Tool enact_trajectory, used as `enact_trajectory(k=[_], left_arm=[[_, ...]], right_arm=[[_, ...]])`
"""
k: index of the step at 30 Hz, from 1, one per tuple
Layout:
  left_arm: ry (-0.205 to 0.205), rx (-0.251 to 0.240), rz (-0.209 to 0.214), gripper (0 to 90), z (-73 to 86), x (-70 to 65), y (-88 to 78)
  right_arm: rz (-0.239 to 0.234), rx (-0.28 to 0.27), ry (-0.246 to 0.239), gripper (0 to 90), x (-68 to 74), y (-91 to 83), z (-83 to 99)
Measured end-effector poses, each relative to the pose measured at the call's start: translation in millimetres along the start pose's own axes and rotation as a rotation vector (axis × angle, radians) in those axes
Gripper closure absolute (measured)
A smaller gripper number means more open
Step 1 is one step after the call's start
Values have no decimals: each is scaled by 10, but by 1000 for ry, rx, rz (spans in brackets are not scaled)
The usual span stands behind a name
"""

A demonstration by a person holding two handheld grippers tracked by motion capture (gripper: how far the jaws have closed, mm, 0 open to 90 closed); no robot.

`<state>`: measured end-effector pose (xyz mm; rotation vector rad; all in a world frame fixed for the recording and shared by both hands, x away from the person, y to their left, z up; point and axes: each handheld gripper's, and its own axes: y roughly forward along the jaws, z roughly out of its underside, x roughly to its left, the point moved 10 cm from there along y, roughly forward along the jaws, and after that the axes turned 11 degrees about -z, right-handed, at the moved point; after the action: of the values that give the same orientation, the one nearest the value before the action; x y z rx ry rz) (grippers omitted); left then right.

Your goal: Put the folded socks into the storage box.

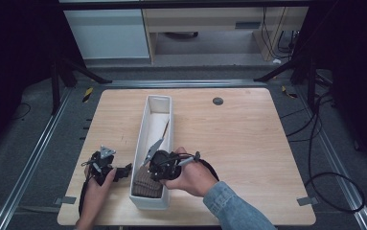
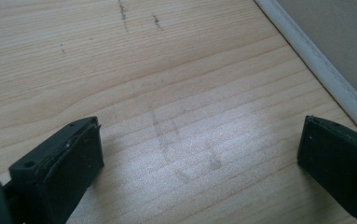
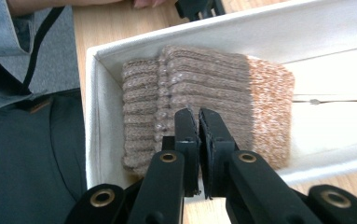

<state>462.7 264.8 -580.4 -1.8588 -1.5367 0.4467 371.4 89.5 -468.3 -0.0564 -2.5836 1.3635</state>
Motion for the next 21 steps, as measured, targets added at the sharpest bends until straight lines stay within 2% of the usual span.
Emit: enact_trajectory(k=[7, 11, 15, 21], left_arm=[[0, 0, 0, 0, 0, 0, 0], [0, 0, -1, 0, 0, 0, 0], [0, 0, -1, 0, 0, 0, 0], [0, 0, 0, 0, 0, 0, 0]], right_arm=[[25, -44, 22, 833, -77, -170, 15], [49, -69, 26, 765, -131, -261, 10], [80, -108, 33, 612, -189, -348, -21], [121, -140, 59, 430, -286, -434, -23]])
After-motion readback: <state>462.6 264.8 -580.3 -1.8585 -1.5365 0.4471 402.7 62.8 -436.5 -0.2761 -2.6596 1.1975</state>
